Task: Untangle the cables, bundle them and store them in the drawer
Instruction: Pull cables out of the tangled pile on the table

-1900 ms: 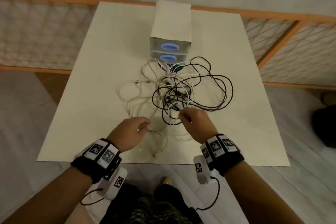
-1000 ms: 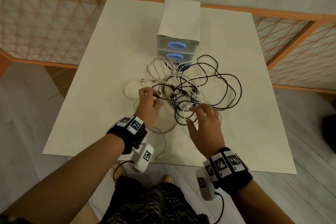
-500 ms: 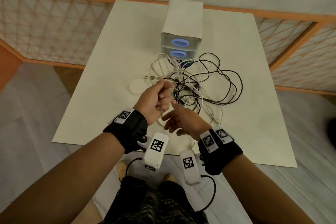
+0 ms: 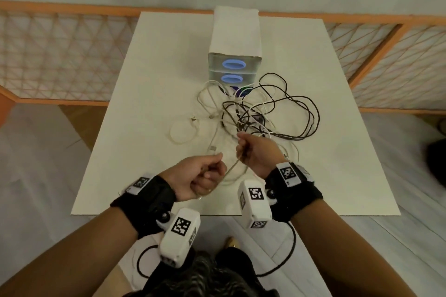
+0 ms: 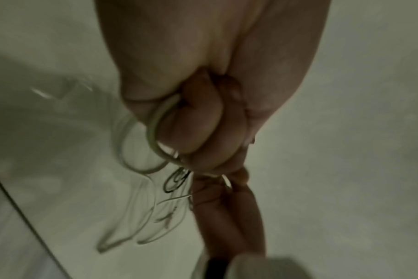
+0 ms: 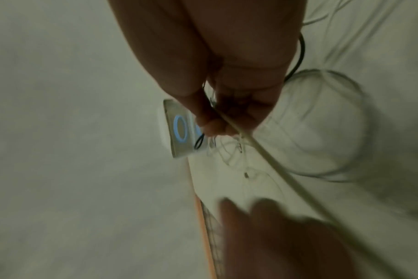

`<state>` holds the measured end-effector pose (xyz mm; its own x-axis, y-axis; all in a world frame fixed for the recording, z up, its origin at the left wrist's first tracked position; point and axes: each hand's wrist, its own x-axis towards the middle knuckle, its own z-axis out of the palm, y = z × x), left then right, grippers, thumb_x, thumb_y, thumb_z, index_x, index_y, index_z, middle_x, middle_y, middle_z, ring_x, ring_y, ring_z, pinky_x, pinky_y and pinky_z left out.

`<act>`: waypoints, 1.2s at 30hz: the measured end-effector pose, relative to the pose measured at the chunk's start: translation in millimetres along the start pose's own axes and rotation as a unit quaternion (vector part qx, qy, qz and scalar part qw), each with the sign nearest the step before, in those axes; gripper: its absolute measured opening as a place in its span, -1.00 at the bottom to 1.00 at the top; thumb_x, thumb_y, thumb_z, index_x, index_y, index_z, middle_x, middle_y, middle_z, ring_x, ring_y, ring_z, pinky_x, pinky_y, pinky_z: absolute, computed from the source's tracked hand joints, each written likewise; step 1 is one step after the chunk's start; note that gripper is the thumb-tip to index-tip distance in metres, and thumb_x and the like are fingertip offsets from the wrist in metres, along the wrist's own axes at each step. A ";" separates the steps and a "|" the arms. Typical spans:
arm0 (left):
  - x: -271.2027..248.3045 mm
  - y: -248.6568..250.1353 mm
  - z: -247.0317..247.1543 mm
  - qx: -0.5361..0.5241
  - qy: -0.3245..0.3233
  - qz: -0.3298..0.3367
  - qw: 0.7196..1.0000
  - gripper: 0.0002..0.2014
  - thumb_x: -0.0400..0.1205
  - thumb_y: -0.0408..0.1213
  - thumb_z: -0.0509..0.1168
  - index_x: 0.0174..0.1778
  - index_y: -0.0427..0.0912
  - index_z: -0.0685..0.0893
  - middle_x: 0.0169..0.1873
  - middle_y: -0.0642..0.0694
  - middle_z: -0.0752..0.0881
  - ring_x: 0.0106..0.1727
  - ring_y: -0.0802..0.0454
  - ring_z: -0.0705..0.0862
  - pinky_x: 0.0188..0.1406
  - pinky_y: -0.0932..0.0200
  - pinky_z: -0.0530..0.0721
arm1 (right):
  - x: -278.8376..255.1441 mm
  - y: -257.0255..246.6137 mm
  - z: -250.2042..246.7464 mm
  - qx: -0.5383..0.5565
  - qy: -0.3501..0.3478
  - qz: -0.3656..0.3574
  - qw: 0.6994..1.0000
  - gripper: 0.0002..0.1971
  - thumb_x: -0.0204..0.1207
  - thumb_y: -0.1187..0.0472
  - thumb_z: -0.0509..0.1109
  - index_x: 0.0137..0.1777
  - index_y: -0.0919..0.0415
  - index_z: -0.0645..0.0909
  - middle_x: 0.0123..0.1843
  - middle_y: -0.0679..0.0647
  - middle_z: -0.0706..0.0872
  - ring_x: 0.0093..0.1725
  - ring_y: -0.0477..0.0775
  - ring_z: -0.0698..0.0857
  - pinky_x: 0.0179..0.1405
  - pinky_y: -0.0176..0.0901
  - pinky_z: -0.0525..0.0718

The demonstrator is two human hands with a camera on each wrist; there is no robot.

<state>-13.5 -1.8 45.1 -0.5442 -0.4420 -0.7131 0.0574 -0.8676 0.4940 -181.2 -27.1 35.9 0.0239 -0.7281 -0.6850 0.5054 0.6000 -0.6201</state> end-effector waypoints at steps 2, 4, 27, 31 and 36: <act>4.1 -3.8 1.4 0.108 0.015 -0.027 0.994 -0.59 0.72 -0.05 0.03 -0.25 -0.22 0.61 -0.61 0.03 0.42 -0.72 0.25 0.19 -0.81 0.42 0.04 | -2.2 -11.4 -4.6 0.000 0.011 -0.045 0.999 -0.87 0.58 0.33 0.28 -0.19 0.27 0.59 -0.49 0.04 0.59 -0.49 -0.04 0.61 -0.45 -0.25 0.66; 13.2 -3.0 6.8 0.158 0.041 0.006 0.987 -0.59 0.74 -0.05 0.01 -0.10 -0.20 0.69 -0.46 -0.01 0.63 -0.66 0.23 0.23 -0.76 0.41 0.07 | -11.0 -19.8 -8.3 -0.103 0.011 -0.103 0.989 -0.83 0.59 0.31 0.27 -0.21 0.26 0.63 -0.39 0.09 0.61 -0.39 0.04 0.61 -0.29 -0.11 0.67; 45.1 -39.5 57.3 0.342 0.015 0.161 0.925 -0.60 0.77 -0.15 -0.03 -0.12 -0.23 0.66 -0.59 0.02 0.52 -0.65 0.22 0.30 -0.61 0.41 0.29 | -44.4 -12.7 -43.2 -0.416 -0.031 -0.165 0.894 -0.72 0.62 0.11 0.24 -0.05 0.28 0.71 -0.24 -0.02 0.67 -0.28 0.03 0.63 -0.42 -0.33 0.57; 42.9 -30.9 43.0 0.218 0.073 0.160 0.960 -0.62 0.77 -0.14 -0.06 0.08 -0.13 0.68 -0.31 0.04 0.83 -0.66 0.22 0.29 -0.65 0.37 0.21 | -52.9 -4.9 -45.9 -0.385 -0.007 -0.232 0.893 -0.78 0.59 0.22 0.28 -0.21 0.18 0.71 -0.34 0.04 0.66 -0.44 -0.22 0.56 -0.38 -0.38 0.49; 51.9 11.2 29.3 -0.060 0.047 0.190 0.979 -0.63 0.75 -0.05 -0.02 0.23 -0.15 0.59 0.11 -0.14 0.77 -0.67 0.24 0.22 -0.73 0.43 0.20 | -64.6 46.3 -87.4 -0.461 -0.027 -0.178 0.869 -0.72 0.57 0.19 0.29 -0.34 -0.09 0.68 -0.24 -0.02 0.74 -0.30 -0.20 0.62 -0.17 -0.30 0.51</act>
<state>-65.6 -27.7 28.2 -0.3848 -0.7527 -0.5342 0.3412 -0.6538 0.6754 -234.7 76.7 18.1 0.0609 -0.9217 -0.3830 -0.4155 0.3255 -0.8494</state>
